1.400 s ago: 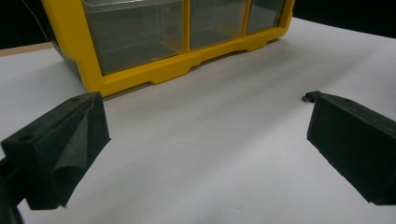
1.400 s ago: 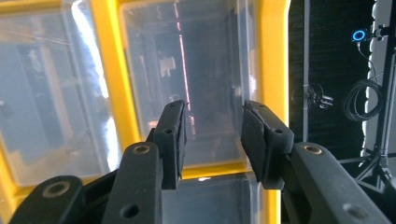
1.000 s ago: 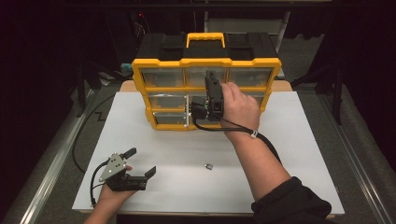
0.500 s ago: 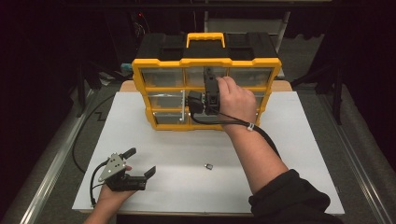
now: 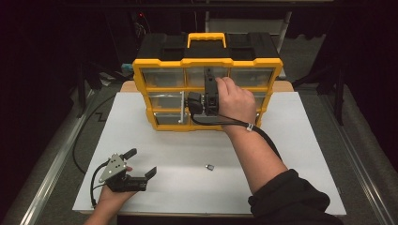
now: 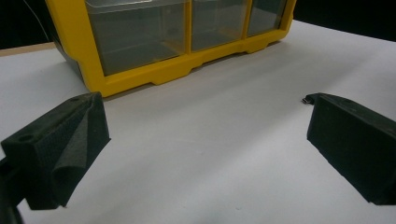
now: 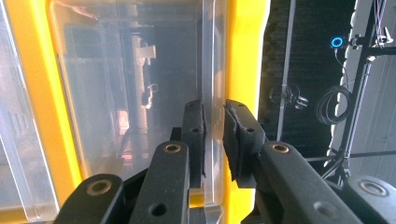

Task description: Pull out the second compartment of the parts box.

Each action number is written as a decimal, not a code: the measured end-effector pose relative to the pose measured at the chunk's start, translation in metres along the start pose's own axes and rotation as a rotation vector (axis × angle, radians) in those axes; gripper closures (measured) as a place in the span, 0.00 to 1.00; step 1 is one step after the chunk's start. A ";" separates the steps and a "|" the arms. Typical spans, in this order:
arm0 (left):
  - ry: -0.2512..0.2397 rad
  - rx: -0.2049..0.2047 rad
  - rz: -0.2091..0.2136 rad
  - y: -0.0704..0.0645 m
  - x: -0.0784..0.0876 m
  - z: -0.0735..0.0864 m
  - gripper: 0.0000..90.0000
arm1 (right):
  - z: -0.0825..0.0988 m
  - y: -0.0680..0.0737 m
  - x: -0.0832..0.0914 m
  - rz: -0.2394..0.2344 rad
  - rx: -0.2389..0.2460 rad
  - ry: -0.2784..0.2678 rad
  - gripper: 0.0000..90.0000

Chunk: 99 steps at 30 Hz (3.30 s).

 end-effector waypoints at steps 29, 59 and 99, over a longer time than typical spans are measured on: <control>-0.007 0.007 0.004 0.001 0.001 -0.001 0.00 | 0.001 0.000 0.024 -0.015 0.036 0.003 0.91; -0.003 0.005 -0.001 0.001 0.001 0.000 0.00 | -0.001 -0.016 0.039 -0.144 0.007 -0.047 0.42; -0.009 0.008 0.005 0.002 0.001 0.000 0.00 | 0.007 -0.017 0.029 -0.145 0.018 0.026 0.87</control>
Point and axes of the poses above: each handheld gripper's, and its own axes: x roughly backward along the jaws, z roughly out of its underside, y roughly to its left, the point moved 1 cm from there along -x, roughly forward along the jaws, and after that the axes turned 12 degrees about -z, right-handed, at the moved point
